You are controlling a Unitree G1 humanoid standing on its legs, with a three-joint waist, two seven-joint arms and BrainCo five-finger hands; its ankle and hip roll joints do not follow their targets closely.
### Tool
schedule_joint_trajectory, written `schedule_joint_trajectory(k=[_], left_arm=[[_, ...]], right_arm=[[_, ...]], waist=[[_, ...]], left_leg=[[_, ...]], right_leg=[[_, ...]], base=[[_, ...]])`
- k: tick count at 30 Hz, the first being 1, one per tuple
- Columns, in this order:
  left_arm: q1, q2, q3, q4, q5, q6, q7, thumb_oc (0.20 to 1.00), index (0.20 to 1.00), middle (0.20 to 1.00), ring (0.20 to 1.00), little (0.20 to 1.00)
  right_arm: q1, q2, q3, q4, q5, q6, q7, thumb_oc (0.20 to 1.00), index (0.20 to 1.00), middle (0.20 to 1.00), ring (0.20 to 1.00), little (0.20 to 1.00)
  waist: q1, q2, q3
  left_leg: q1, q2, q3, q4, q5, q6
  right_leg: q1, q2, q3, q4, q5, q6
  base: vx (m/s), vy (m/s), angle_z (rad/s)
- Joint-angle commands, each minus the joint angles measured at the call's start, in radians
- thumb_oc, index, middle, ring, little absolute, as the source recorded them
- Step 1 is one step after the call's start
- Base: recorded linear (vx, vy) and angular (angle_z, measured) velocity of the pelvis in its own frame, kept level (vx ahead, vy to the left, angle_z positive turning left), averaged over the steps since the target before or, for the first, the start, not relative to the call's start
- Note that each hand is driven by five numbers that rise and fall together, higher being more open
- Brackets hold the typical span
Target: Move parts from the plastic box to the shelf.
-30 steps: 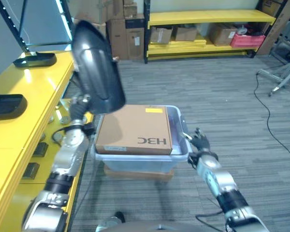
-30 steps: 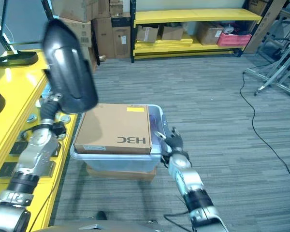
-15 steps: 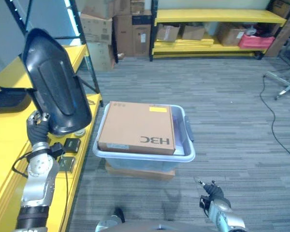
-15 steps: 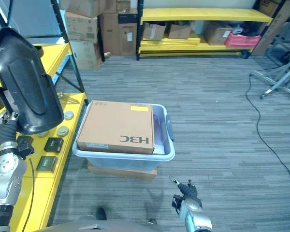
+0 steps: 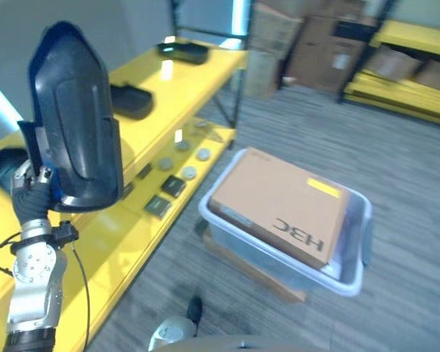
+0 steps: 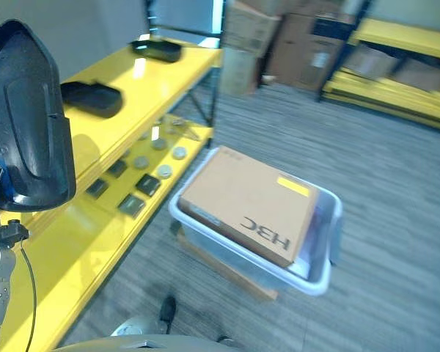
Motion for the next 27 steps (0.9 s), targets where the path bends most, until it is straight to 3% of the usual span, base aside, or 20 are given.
schedule_joint_trajectory(k=[1,5,8,9,10,11,15,17,19,25,26,27], left_arm=[[-0.059,0.036,0.086,-0.117,-0.06,-0.089,-0.005,0.2,0.2,0.2,0.2,0.2],[-0.038,0.016,0.105,-0.128,-0.062,-0.058,-0.017,0.2,0.2,0.2,0.2,0.2],[-0.041,0.006,0.095,-0.124,-0.045,-0.062,-0.054,0.2,0.2,0.2,0.2,0.2],[-0.044,-0.003,0.082,-0.125,-0.033,-0.063,-0.065,0.2,0.2,0.2,0.2,0.2],[-0.047,-0.007,0.071,-0.127,-0.028,-0.06,-0.061,0.2,0.2,0.2,0.2,0.2],[-0.058,-0.014,0.047,-0.125,-0.003,-0.056,-0.026,0.2,0.2,0.2,0.2,0.2],[-0.081,-0.02,0.016,-0.133,0.038,-0.039,0.046,0.2,0.2,0.2,0.2,0.2],[-0.097,-0.021,0.015,-0.132,0.043,-0.025,0.039,0.2,0.2,0.2,0.2,0.2],[-0.099,-0.016,0.016,-0.129,0.044,-0.011,0.027,0.2,0.2,0.2,0.2,0.2],[-0.058,0.007,0.04,-0.107,0.023,-0.024,-0.007,0.2,0.2,0.2,0.2,0.2],[-0.061,0.018,0.048,-0.088,0.01,-0.034,-0.04,0.2,0.2,0.2,0.2,0.2],[-0.063,0.02,0.047,-0.085,0.007,-0.034,-0.046,0.2,0.2,0.2,0.2,0.2]], right_arm=[[-0.085,-0.031,0.043,-0.027,-0.007,-0.044,0.056,1.0,1.0,1.0,1.0,1.0],[-0.111,-0.028,0.091,0.028,-0.036,-0.026,0.135,1.0,1.0,1.0,1.0,1.0],[-0.092,-0.007,0.084,0.065,-0.032,-0.06,0.142,1.0,1.0,1.0,1.0,1.0],[-0.079,0.005,0.08,0.07,-0.017,-0.068,0.132,1.0,1.0,1.0,1.0,1.0],[-0.071,0.011,0.082,0.069,-0.007,-0.07,0.121,1.0,1.0,1.0,1.0,1.0],[-0.081,0.022,0.082,0.082,-0.02,-0.069,0.1,1.0,1.0,1.0,1.0,1.0],[-0.122,0.019,0.087,0.13,-0.097,-0.072,0.118,1.0,1.0,1.0,1.0,1.0],[-0.128,0.019,0.095,0.148,-0.095,-0.08,0.118,1.0,1.0,1.0,1.0,1.0],[-0.138,0.018,0.094,0.16,-0.095,-0.08,0.115,1.0,1.0,1.0,1.0,1.0],[-0.174,0.005,0.089,0.157,-0.138,-0.062,0.146,1.0,1.0,1.0,1.0,1.0],[-0.17,0.007,0.09,0.146,-0.089,-0.072,0.134,1.0,1.0,1.0,1.0,1.0],[-0.169,0.008,0.09,0.144,-0.075,-0.073,0.132,1.0,1.0,1.0,1.0,1.0]], waist=[[0.017,-0.025,0.04],[0.055,-0.022,0.061],[0.027,-0.007,0.065],[0.003,-0.001,0.065],[-0.014,0.003,0.066],[-0.037,-0.003,0.063],[-0.039,-0.011,0.065],[-0.038,-0.003,0.06],[-0.035,0.002,0.052],[0.014,0.004,0.016],[0.028,0.004,0.006],[0.029,0.003,0.006]], left_leg=[[0.024,0.011,0.046,0.014,-0.066,-0.049],[-0.016,0.052,0.067,0.014,-0.04,-0.103],[-0.042,0.118,0.247,0.008,0.01,-0.129],[-0.046,0.154,0.358,0.007,0.05,-0.143],[-0.044,0.176,0.417,0.008,0.08,-0.154],[-0.006,0.191,0.507,0.017,0.059,-0.148],[0.002,0.177,0.549,0.081,0.011,-0.122],[-0.003,0.181,0.582,0.08,0.027,-0.125],[0.008,0.171,0.603,0.061,0.008,-0.112],[0.015,0.085,0.517,0.07,-0.078,-0.046],[0.009,0.048,0.483,0.086,-0.11,-0.013],[0.008,0.04,0.477,0.089,-0.116,-0.006]], right_leg=[[0.0,-0.017,-0.08,-0.004,-0.005,0.033],[0.029,-0.007,-0.13,-0.022,-0.024,0.031],[0.044,-0.004,-0.224,-0.023,-0.019,0.035],[0.051,-0.005,-0.272,-0.034,-0.003,0.04],[0.054,-0.003,-0.3,-0.042,0.008,0.041],[0.052,-0.012,-0.344,-0.043,0.02,0.042],[0.043,-0.034,-0.361,-0.025,0.022,0.043],[0.054,-0.036,-0.383,-0.019,0.005,0.037],[0.064,-0.045,-0.401,-0.002,-0.016,0.031],[0.076,-0.072,-0.376,0.072,-0.084,0.034],[0.081,-0.098,-0.366,0.164,-0.134,0.046],[0.076,-0.109,-0.363,0.19,-0.144,0.052]], base=[[-0.13,-0.106,0.37],[-0.11,-0.157,0.71],[-0.08,-0.044,0.73],[-0.05,0.009,1.65],[-0.07,0.107,2.04],[-0.04,0.143,1.59],[0.02,0.16,0.54],[0.12,0.16,0.61],[0.17,0.2,1.04],[0.23,0.256,0.25],[0.2,0.231,-0.01],[0.22,0.278,0.08]])
